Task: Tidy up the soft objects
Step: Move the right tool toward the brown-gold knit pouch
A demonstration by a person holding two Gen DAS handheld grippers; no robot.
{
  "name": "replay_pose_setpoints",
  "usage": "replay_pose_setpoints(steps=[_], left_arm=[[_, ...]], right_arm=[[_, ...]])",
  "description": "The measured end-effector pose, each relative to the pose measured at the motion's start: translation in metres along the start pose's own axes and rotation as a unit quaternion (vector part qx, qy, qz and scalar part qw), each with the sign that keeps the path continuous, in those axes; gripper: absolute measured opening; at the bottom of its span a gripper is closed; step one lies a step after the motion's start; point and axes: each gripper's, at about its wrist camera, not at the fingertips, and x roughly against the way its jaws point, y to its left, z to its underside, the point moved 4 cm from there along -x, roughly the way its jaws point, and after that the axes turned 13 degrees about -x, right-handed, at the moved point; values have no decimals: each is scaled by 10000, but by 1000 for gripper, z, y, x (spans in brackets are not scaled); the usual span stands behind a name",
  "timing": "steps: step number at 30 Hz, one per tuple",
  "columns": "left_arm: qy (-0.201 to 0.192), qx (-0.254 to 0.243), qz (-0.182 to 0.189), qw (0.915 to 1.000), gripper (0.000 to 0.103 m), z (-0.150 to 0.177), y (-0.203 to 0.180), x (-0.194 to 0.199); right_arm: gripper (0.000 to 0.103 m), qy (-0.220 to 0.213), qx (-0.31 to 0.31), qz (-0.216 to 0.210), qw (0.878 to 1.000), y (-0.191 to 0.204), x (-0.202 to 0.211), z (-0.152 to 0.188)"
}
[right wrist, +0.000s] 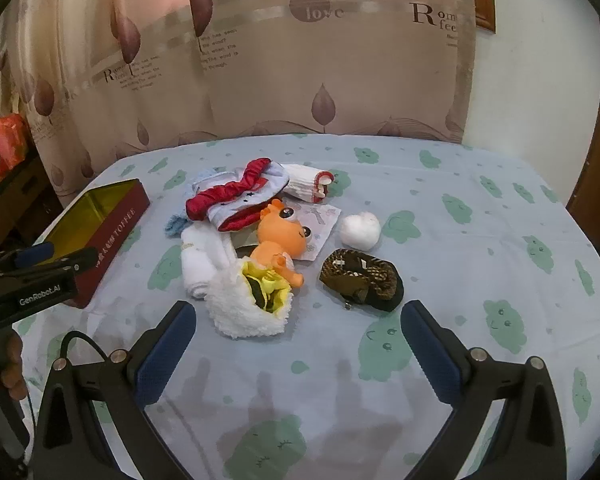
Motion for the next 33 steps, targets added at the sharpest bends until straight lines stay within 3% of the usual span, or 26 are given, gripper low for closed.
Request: replay_pose_setpoints(steps=[17,33], left_arm=[[37,-19,45,10000,79,2,-3,-5],[82,-98,239,9996,79,3,-5,-17]], right_arm=[[99,59,-32,163,9998,-4,-4,0],[88,132,-25,227,9997,-9,-8,-1]])
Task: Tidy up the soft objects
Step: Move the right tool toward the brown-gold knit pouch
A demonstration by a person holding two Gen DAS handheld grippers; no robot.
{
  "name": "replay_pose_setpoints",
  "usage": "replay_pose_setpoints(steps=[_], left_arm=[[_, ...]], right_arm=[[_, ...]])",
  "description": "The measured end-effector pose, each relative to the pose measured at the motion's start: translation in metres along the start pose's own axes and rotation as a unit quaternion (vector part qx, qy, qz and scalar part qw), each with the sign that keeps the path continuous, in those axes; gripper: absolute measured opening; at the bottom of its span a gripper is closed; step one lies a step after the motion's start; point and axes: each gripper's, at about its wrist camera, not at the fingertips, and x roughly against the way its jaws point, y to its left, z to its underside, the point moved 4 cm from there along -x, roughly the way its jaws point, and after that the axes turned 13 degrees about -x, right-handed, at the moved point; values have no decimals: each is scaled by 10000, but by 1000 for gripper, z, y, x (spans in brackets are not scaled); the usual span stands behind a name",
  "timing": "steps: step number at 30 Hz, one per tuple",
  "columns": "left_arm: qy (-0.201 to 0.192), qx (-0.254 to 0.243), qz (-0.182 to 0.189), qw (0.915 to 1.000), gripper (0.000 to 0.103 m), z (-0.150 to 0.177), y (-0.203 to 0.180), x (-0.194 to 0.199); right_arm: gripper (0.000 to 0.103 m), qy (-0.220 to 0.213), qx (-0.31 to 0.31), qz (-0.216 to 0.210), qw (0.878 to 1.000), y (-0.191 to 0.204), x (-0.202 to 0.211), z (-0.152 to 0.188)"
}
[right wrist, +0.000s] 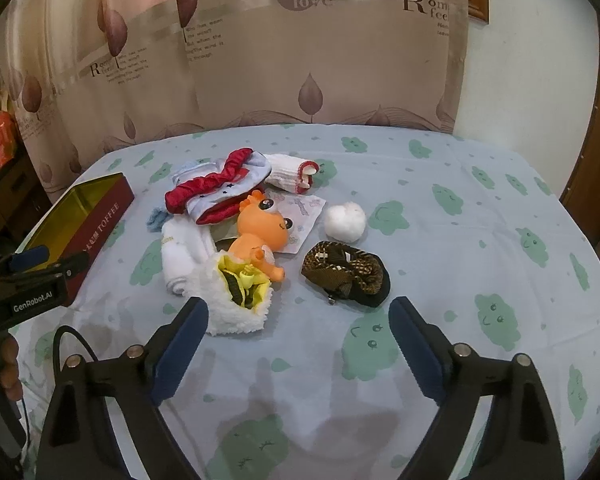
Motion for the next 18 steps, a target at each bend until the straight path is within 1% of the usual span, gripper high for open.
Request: replay_pose_setpoints(steps=[6,10,14,18], left_arm=[[-3,-35,34,10000,79,-1,-2,-5],[29,-31,48,10000,79,0,-2,-7],[60,-63,46,10000,79,1,-4,-10],[68,-146,76,9998,79,2,-8,-13]], right_arm=[[86,65,55,99,9999,-6,-5,-5],[85,190,94,146,9997,-15,-12,-9],[85,258,423,316,9983,-24,-23,-15],[85,410,533,348,9971,-36,-39,-18]])
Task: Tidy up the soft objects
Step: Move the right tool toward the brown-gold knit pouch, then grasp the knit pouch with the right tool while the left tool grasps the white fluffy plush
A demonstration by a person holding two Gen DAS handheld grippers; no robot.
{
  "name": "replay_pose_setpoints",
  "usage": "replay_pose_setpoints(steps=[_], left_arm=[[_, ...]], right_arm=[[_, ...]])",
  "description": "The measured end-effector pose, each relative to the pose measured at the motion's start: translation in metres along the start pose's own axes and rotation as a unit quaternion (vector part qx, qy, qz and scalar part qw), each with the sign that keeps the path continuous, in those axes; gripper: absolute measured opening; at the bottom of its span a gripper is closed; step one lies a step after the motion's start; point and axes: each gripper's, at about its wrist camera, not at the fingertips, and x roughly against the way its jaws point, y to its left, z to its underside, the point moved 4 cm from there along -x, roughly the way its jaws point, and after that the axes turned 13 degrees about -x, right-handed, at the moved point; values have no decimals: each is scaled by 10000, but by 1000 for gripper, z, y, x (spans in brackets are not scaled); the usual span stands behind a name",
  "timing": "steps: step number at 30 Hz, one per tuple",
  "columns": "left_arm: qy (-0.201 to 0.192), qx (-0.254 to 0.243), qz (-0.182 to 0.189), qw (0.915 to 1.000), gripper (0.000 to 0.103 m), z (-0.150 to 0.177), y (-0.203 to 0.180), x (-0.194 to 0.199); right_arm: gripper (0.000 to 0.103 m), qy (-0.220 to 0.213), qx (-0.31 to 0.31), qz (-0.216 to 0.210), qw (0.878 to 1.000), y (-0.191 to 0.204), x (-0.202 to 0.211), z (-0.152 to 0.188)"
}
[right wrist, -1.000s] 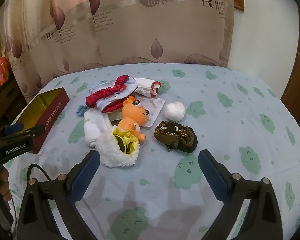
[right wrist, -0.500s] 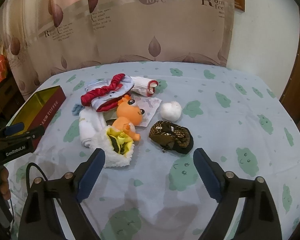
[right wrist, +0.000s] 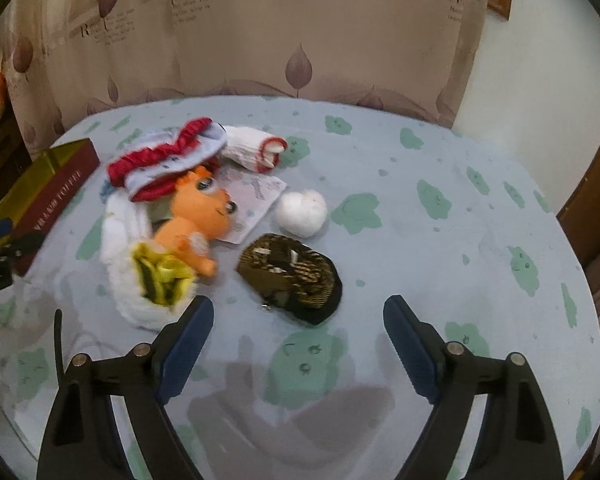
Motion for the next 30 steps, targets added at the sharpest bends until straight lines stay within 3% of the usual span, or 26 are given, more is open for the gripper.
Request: replay_pose_setpoints(steps=[12,18,23,27,30], left_arm=[[-5,-270,80,9996,79,-3,-13,-5],[-62,-512,288,9983,79,-6,-27,-6],[-148,-752,464,9960,79,-11,-39,-4],[-142,-868,659,9939,79,-13,-50,-4],[-151,-983,750,9922,79,-15,-60,-4]], right_arm=[[82,338,238,-155,9990,-4,-42,-4],[82,475,365,-270,9978,1,-60,-9],[68,503,445,-359,9971,6,-74,-11],[46,407,408,-484,9972,7,-74,-13],[39,328,375,-485,9976,4,-73,-13]])
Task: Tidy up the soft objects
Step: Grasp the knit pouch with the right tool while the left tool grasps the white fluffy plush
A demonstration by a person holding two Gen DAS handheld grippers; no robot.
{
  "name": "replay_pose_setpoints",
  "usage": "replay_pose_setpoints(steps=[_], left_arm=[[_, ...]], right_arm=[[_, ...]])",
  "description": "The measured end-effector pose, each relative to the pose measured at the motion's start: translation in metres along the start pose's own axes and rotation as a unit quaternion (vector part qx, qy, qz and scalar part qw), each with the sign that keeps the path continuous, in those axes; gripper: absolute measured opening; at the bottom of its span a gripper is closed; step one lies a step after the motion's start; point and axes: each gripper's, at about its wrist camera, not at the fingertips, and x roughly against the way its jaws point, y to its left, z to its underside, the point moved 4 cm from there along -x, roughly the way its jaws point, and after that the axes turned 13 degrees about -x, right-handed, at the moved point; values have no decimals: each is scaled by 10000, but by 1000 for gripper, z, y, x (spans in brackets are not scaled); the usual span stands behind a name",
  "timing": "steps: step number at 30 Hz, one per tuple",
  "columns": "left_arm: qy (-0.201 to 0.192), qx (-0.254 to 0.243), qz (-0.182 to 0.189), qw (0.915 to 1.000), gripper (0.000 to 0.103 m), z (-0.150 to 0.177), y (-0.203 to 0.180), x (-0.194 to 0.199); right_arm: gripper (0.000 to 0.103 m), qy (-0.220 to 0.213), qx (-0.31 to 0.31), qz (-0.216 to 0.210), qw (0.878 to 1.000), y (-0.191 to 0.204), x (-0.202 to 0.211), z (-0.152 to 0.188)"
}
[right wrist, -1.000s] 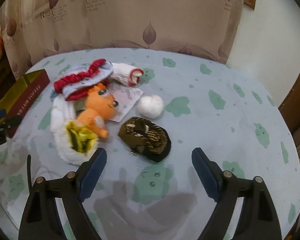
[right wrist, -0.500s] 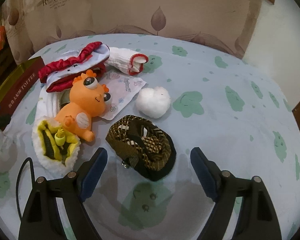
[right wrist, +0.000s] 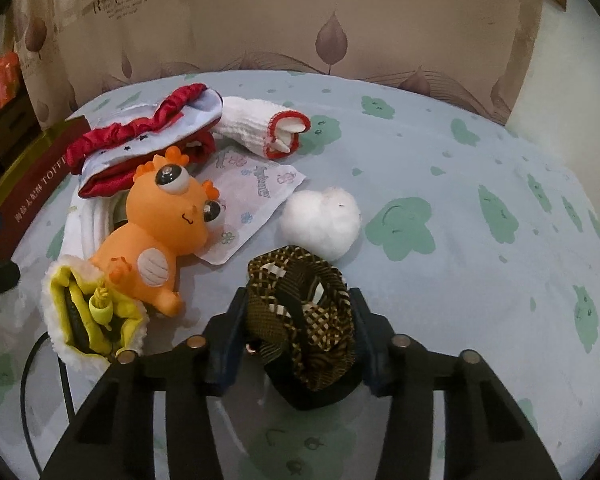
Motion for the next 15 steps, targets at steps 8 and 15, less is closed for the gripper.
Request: replay_pose_setpoints(steps=[8,15], left_arm=[[-19,-452,681,9966,79,-10,-39,0],[-39,-522,945,9942,79,-27,-60,-8]], right_arm=[[36,-126,-323,278,9990,-27,13,6],[36,-194,-562,478,9971,-57,30,22]])
